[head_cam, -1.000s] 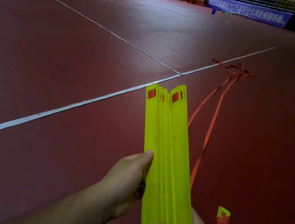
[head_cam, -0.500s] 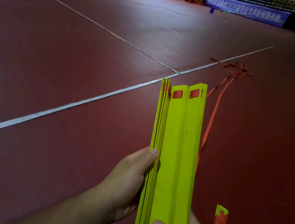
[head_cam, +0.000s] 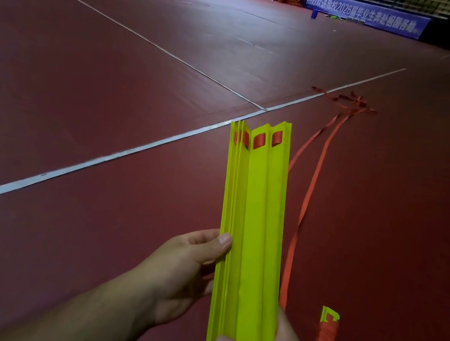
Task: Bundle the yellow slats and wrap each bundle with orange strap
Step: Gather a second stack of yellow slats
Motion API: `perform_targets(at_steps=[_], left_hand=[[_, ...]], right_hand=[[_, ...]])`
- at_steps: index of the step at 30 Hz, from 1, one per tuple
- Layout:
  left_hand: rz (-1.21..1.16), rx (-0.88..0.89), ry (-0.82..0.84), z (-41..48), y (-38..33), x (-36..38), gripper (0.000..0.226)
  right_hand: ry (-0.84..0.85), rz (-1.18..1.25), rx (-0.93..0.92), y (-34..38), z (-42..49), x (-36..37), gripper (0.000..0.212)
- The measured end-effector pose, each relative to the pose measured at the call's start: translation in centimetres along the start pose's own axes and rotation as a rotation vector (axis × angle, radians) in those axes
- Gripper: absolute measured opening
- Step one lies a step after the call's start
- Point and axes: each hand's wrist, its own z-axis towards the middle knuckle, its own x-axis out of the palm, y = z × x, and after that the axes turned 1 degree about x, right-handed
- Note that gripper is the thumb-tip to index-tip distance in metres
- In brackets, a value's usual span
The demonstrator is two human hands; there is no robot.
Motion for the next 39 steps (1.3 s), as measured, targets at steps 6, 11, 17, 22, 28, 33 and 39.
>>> perform_targets(at_steps=[6,11,17,22,28,33,39], left_hand=[[-0.014,-0.042,0.128,0.1,-0.7,-0.5,0.042],[0.008,-0.001,0.129,-0.2,-0.9,-0.3,0.023],[0.096,0.076,0.004,0.4,-1.0,-0.8,0.036],[0.236,0.084,-0.014,-0.3,-0.7,1.0,0.017],[0.293,0.128,-0.047,-1.7,0.1,3.1,0.024],[0.538,0.233,-0.152,-2.1,0.0,3.4,0.031],[0.511,0.225,-0.155,-2.5,-0.2,3.5,0.028]], right_hand=[[0.015,-0.024,0.037,0.9,-0.2,-0.4,0.07],[-0.038,-0.092,0.063,0.7,-0.2,-0.8,0.082],[-0.091,-0.008,0.074,0.8,-0.3,-0.6,0.081],[-0.09,-0.121,0.079,-0.3,-0.7,-1.7,0.082],[-0.084,-0.171,0.03,1.0,-2.5,-1.2,0.062],[-0.065,-0.149,-0.009,1.8,-3.6,-1.2,0.06],[-0.11,-0.139,-0.071,1.7,-3.8,-1.1,0.093]])
